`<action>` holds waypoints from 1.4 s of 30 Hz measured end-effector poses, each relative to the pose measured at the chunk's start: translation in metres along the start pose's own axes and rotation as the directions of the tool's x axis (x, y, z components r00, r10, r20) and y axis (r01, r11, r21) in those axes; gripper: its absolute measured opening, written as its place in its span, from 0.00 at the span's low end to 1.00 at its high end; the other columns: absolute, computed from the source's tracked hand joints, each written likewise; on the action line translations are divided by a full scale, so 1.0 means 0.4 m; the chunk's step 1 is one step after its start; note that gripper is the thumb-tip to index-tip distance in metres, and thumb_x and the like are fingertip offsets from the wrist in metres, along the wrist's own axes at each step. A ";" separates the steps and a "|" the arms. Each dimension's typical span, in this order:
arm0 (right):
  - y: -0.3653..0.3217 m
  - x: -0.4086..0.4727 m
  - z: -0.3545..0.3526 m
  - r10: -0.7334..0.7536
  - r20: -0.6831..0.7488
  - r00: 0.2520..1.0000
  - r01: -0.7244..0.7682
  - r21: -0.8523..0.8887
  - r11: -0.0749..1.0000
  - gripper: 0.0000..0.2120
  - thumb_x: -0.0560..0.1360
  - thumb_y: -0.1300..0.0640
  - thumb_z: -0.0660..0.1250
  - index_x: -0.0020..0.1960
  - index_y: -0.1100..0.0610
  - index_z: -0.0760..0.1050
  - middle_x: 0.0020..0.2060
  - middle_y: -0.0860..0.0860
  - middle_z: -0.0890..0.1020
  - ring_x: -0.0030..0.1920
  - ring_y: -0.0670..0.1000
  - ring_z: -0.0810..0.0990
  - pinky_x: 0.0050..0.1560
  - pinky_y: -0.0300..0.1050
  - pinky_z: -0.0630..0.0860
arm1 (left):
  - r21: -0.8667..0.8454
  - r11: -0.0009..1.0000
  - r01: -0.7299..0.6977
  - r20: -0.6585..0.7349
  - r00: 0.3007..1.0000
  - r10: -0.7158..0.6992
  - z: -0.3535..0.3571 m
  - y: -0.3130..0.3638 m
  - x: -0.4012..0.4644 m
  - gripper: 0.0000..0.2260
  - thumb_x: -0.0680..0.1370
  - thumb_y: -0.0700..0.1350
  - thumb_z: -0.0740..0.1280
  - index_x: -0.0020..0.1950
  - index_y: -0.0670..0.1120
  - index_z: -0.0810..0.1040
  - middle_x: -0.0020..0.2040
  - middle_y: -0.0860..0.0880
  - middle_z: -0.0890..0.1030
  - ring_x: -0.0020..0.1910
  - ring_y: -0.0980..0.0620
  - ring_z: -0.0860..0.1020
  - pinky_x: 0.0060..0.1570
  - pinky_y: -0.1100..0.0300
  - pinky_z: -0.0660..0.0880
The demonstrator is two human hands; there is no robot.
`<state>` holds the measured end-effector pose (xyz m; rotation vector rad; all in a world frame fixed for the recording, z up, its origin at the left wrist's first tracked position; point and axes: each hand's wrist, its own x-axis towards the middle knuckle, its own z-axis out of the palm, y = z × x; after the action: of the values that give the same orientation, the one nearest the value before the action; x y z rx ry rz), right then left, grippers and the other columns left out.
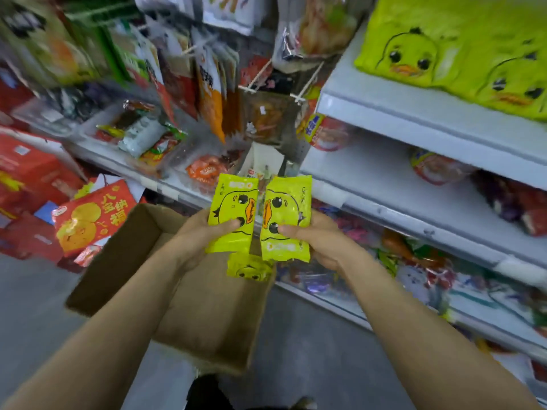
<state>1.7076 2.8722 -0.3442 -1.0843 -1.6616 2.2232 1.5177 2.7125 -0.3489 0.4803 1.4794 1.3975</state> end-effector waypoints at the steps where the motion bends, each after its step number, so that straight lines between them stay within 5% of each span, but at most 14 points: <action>1: -0.016 -0.025 -0.030 -0.025 0.006 1.000 0.025 -0.029 0.999 0.21 0.69 0.66 0.75 0.61 0.61 0.78 0.54 0.59 0.84 0.55 0.61 0.83 0.57 0.59 0.79 | -0.017 1.000 -0.025 0.025 0.999 0.026 0.036 0.016 -0.014 0.23 0.67 0.39 0.76 0.62 0.42 0.77 0.56 0.41 0.83 0.50 0.44 0.83 0.44 0.53 0.81; 6: -0.125 -0.139 -0.155 -0.144 0.001 0.990 0.141 -0.211 0.967 0.13 0.71 0.62 0.75 0.55 0.55 0.80 0.52 0.55 0.85 0.52 0.58 0.84 0.58 0.59 0.79 | 0.030 0.992 -0.126 0.069 0.990 0.124 0.194 0.103 -0.055 0.33 0.54 0.53 0.83 0.56 0.46 0.81 0.51 0.46 0.85 0.48 0.47 0.84 0.44 0.53 0.81; 9: -0.205 -0.187 -0.209 -0.235 -0.049 0.971 0.223 -0.176 0.959 0.20 0.66 0.63 0.77 0.57 0.58 0.79 0.52 0.58 0.85 0.52 0.60 0.84 0.56 0.60 0.79 | 0.114 0.974 -0.194 0.058 0.980 0.188 0.272 0.164 -0.048 0.17 0.68 0.41 0.77 0.55 0.46 0.80 0.46 0.50 0.86 0.44 0.52 0.84 0.47 0.56 0.78; 12: -0.291 -0.224 -0.248 -0.298 -0.086 0.951 0.282 -0.159 0.946 0.21 0.67 0.65 0.78 0.58 0.63 0.79 0.51 0.60 0.85 0.51 0.62 0.84 0.54 0.64 0.79 | 0.161 0.957 -0.239 0.054 0.971 0.233 0.322 0.232 -0.035 0.14 0.72 0.34 0.72 0.56 0.44 0.78 0.42 0.51 0.86 0.40 0.55 0.84 0.38 0.63 0.78; 14: -0.348 -0.240 -0.274 -0.346 -0.105 0.932 0.320 -0.208 0.924 0.15 0.70 0.66 0.74 0.57 0.62 0.80 0.50 0.59 0.85 0.48 0.59 0.84 0.52 0.61 0.81 | 0.143 0.962 -0.232 0.108 0.970 0.218 0.328 0.273 -0.014 0.20 0.68 0.38 0.78 0.58 0.41 0.77 0.46 0.46 0.86 0.43 0.50 0.84 0.39 0.59 0.80; 17: -0.439 -0.275 -0.300 -0.436 -0.101 0.894 0.392 -0.292 0.872 0.14 0.74 0.64 0.72 0.59 0.61 0.79 0.49 0.55 0.86 0.44 0.52 0.85 0.45 0.49 0.82 | 0.218 0.947 -0.235 0.250 0.952 0.179 0.317 0.351 0.024 0.40 0.54 0.53 0.85 0.62 0.43 0.77 0.55 0.42 0.83 0.53 0.41 0.82 0.53 0.47 0.79; 20: -0.536 -0.286 -0.340 -0.522 -0.126 0.844 0.432 -0.417 0.799 0.14 0.75 0.62 0.72 0.60 0.59 0.76 0.51 0.53 0.85 0.46 0.47 0.85 0.46 0.47 0.83 | 0.267 0.926 -0.266 0.405 0.903 0.142 0.320 0.431 0.058 0.39 0.53 0.52 0.85 0.61 0.42 0.78 0.55 0.40 0.83 0.50 0.43 0.83 0.46 0.53 0.81; 23: -0.625 -0.261 -0.392 -0.582 -0.174 0.794 0.416 -0.543 0.730 0.11 0.70 0.61 0.77 0.50 0.54 0.79 0.47 0.54 0.86 0.47 0.52 0.84 0.49 0.52 0.82 | 0.401 0.852 -0.335 0.503 0.858 0.101 0.343 0.511 0.084 0.28 0.64 0.43 0.80 0.62 0.43 0.77 0.56 0.41 0.83 0.51 0.43 0.83 0.46 0.56 0.80; 27: -0.692 -0.187 -0.434 -0.598 -0.207 0.775 0.280 -0.736 0.617 0.12 0.67 0.55 0.80 0.44 0.51 0.78 0.36 0.45 0.77 0.35 0.42 0.72 0.37 0.36 0.69 | 0.608 0.663 -0.437 0.551 0.833 0.043 0.377 0.593 0.114 0.14 0.71 0.37 0.75 0.55 0.43 0.79 0.41 0.53 0.85 0.37 0.56 0.82 0.32 0.69 0.74; 29: -0.710 -0.138 -0.442 -0.570 -0.216 0.793 0.196 -0.795 0.574 0.17 0.64 0.50 0.81 0.49 0.49 0.80 0.43 0.46 0.79 0.42 0.44 0.75 0.46 0.39 0.70 | 0.674 0.565 -0.476 0.570 0.822 0.012 0.381 0.617 0.129 0.13 0.71 0.40 0.76 0.54 0.46 0.80 0.38 0.56 0.84 0.34 0.61 0.79 0.29 0.71 0.70; 33: -0.724 -0.071 -0.425 -0.532 -0.240 0.812 0.087 -0.852 0.517 0.28 0.64 0.49 0.81 0.62 0.55 0.80 0.53 0.46 0.78 0.57 0.45 0.74 0.58 0.40 0.69 | 0.728 0.451 -0.517 0.564 0.825 0.036 0.369 0.641 0.170 0.15 0.67 0.48 0.79 0.51 0.53 0.81 0.47 0.54 0.85 0.46 0.55 0.81 0.45 0.64 0.74; 37: -0.716 -0.030 -0.406 -0.516 -0.247 0.820 0.104 -0.823 0.559 0.29 0.64 0.50 0.82 0.62 0.54 0.78 0.55 0.46 0.76 0.59 0.46 0.73 0.61 0.41 0.70 | 0.699 0.467 -0.541 0.558 0.822 0.118 0.364 0.646 0.198 0.18 0.60 0.55 0.81 0.46 0.57 0.81 0.50 0.55 0.83 0.53 0.52 0.80 0.57 0.54 0.75; 42: -0.710 -0.001 -0.387 -0.606 -0.331 0.724 0.025 -0.865 0.502 0.31 0.63 0.47 0.82 0.63 0.55 0.78 0.63 0.51 0.79 0.65 0.52 0.76 0.60 0.42 0.71 | 0.610 0.609 -0.507 0.520 0.836 0.175 0.362 0.634 0.219 0.15 0.61 0.48 0.82 0.42 0.53 0.82 0.51 0.50 0.84 0.52 0.50 0.81 0.59 0.52 0.75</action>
<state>1.7251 3.0957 -0.1109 -1.2620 -2.3103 0.5928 1.5179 2.9222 -0.1278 1.5696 1.5863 0.8149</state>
